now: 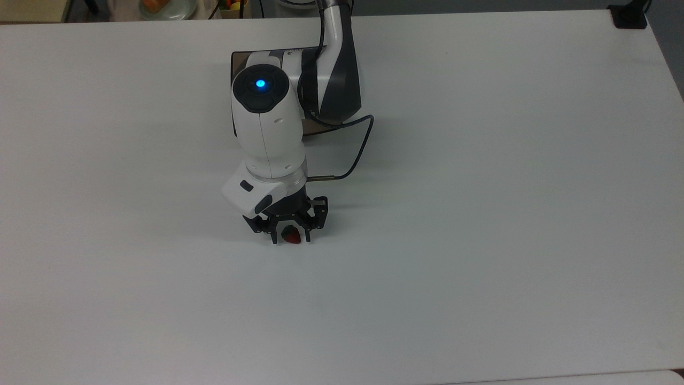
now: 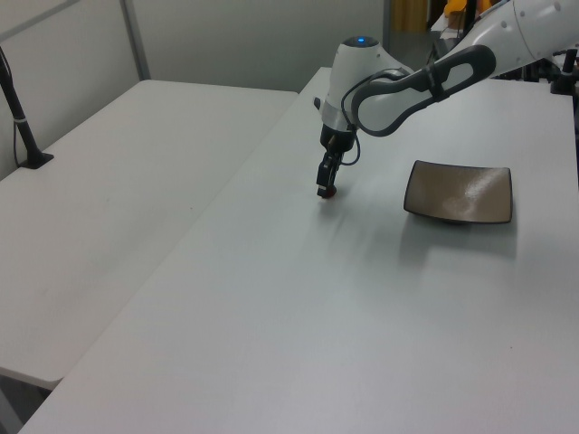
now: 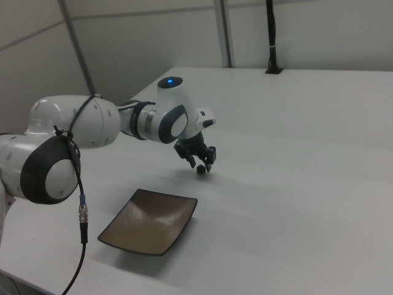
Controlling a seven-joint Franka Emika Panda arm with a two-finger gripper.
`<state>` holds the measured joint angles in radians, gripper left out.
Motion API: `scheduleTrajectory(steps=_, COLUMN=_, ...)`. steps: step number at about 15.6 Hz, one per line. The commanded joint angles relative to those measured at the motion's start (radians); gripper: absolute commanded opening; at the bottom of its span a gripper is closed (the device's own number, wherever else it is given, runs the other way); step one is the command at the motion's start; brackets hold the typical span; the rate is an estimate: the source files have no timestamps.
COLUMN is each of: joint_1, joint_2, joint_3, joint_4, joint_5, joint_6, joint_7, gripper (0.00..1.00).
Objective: Strawberries on a ceramic plate
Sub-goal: 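Close the gripper on the red strawberry, then lift the strawberry and carry it over the brown square plate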
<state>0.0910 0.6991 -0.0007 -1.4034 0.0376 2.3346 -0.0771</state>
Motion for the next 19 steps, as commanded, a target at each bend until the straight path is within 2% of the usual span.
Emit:
scheduleTrajectory(steps=1, joint_1=-0.004, joint_2=-0.009, joint_3=0.011, joint_4=-0.022, joint_5=-0.022, joint_6=0.018, joint_7=-0.03, gripper=0.37)
scheduleTrajectory(steps=4, joint_1=-0.004, joint_2=-0.009, joint_3=0.011, joint_4=-0.023, joint_5=-0.025, joint_6=0.017, joint_7=-0.033, gripper=0.15)
scheduleTrajectory(steps=5, joint_1=-0.004, joint_2=-0.01, joint_3=0.011, joint_4=-0.023, joint_5=-0.025, joint_6=0.017, joint_7=-0.035, gripper=0.13)
scheduleTrajectory(steps=9, joint_1=-0.005, joint_2=-0.027, joint_3=0.011, joint_4=-0.028, joint_5=-0.024, joint_6=0.003, joint_7=-0.029, gripper=0.13)
scheduleTrajectory(steps=11, joint_1=-0.004, joint_2=-0.071, joint_3=0.011, joint_4=-0.043, joint_5=-0.018, joint_6=-0.018, joint_7=-0.029, gripper=0.13)
scheduleTrajectory(steps=19, joint_1=0.003, joint_2=-0.303, joint_3=-0.002, joint_4=-0.052, joint_5=-0.01, joint_6=-0.348, joint_7=-0.026, gripper=0.13)
